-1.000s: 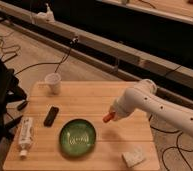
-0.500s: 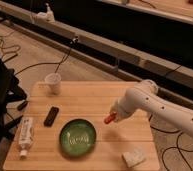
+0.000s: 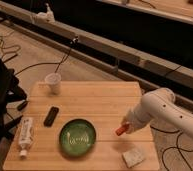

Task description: Place the pepper on the white sponge

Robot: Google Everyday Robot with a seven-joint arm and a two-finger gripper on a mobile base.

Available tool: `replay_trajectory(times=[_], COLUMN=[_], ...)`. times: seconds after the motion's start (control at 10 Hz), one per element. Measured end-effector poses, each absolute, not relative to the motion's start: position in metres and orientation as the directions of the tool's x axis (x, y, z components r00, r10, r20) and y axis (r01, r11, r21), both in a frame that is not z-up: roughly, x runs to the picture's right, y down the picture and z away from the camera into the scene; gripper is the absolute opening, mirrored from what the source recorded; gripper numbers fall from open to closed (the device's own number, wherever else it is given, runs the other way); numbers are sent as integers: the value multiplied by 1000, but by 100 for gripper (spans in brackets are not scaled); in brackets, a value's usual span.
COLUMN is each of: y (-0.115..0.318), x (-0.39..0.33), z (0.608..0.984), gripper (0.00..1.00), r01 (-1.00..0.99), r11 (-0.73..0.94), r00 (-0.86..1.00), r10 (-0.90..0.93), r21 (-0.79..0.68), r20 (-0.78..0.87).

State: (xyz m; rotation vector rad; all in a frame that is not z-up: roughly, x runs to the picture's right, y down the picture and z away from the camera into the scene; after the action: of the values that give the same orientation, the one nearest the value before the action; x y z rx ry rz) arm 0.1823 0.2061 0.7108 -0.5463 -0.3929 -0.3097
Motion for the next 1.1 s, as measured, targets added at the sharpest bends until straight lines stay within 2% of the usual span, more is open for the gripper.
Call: replay_trajectory(times=[0.5,1.1], y=[266,272], x=[222,224], z=[693,693], gripper=[0,0], r01=[240,213], r11=[823,833], r00=[927,930], r10=[-36,-13], r21=[-514,-511], r20=[374,366])
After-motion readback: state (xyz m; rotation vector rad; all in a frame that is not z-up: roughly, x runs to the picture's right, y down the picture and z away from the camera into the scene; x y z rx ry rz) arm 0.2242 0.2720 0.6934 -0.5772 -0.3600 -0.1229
